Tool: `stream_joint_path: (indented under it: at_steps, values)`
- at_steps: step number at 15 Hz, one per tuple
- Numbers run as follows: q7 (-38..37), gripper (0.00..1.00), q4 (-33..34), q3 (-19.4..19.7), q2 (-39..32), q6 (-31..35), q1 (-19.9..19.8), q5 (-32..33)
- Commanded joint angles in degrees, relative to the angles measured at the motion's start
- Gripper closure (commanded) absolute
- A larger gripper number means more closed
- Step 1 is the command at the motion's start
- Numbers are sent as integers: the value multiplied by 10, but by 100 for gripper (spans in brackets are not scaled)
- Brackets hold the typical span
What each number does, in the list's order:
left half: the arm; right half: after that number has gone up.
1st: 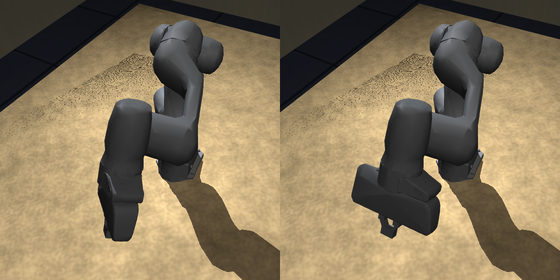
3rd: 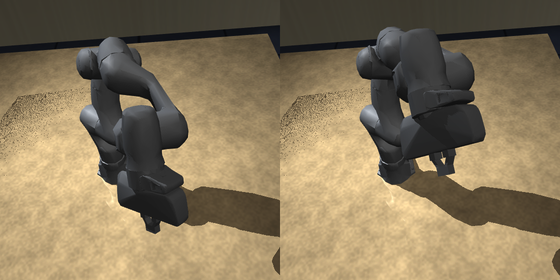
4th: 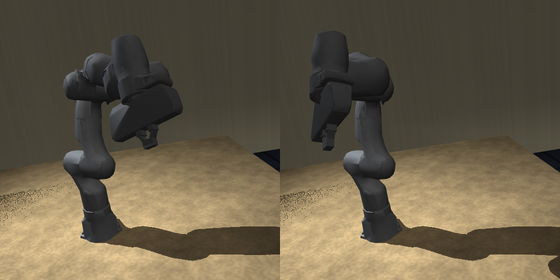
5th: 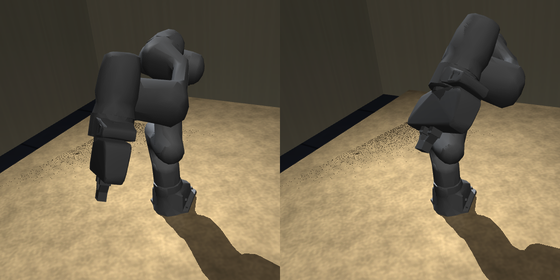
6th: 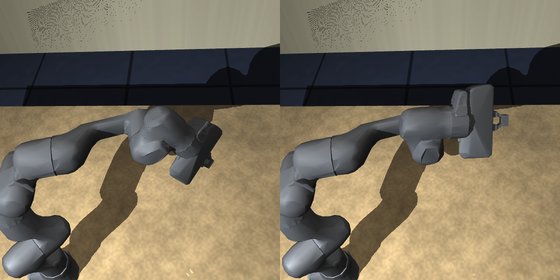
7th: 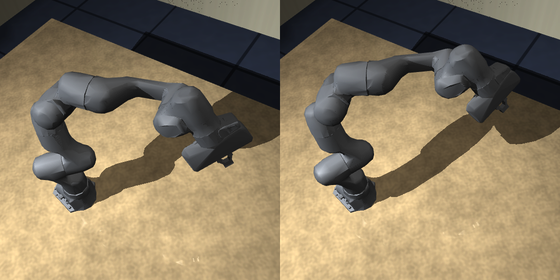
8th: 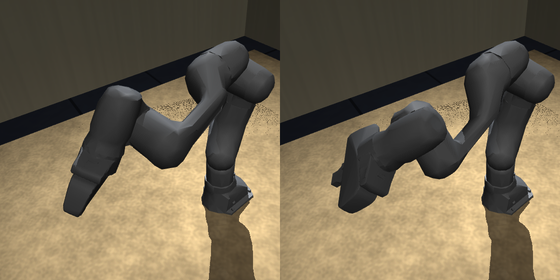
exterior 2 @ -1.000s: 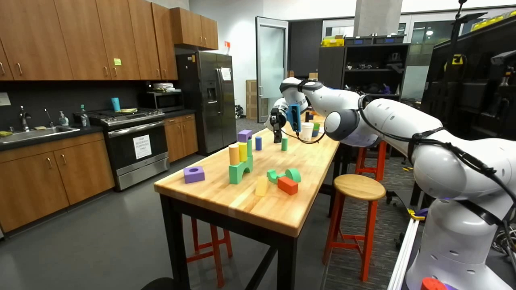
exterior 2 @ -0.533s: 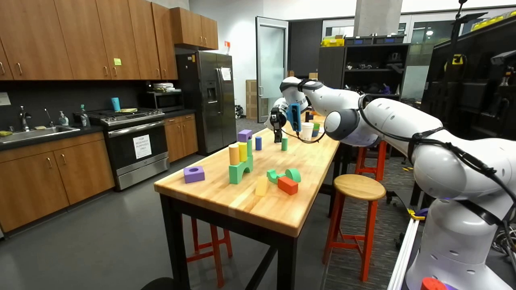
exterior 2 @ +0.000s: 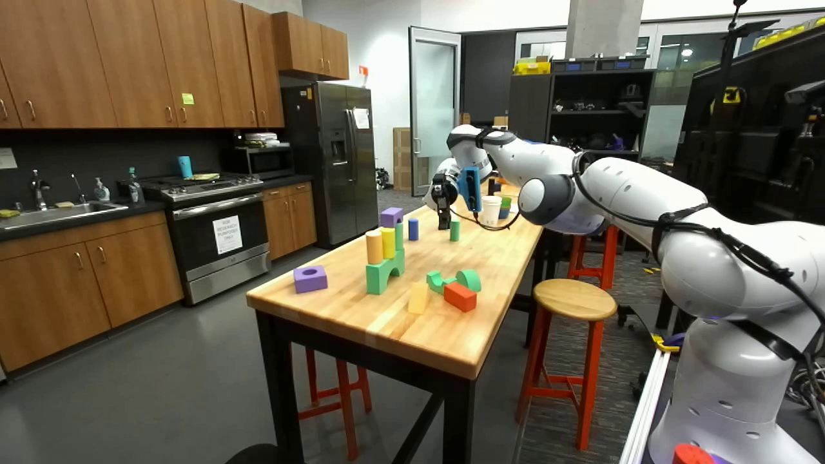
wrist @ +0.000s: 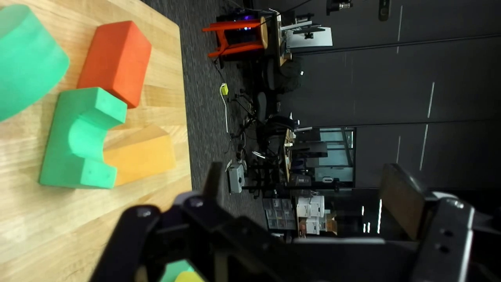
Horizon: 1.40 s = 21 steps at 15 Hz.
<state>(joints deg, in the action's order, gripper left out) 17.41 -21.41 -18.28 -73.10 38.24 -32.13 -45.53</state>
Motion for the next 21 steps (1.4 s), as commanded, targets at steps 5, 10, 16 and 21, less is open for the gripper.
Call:
stream_joint_path:
  at_steps: [5, 10, 16, 21]
  values:
    - [47, 0, 10, 62, 65, -27, 23, 127]
    - [93, 0, 12, 86, 116, -55, 52, 252]
    - [192, 0, 12, 145, 158, -70, 115, 430]
    - [158, 0, 8, 123, 143, -64, 101, 385]
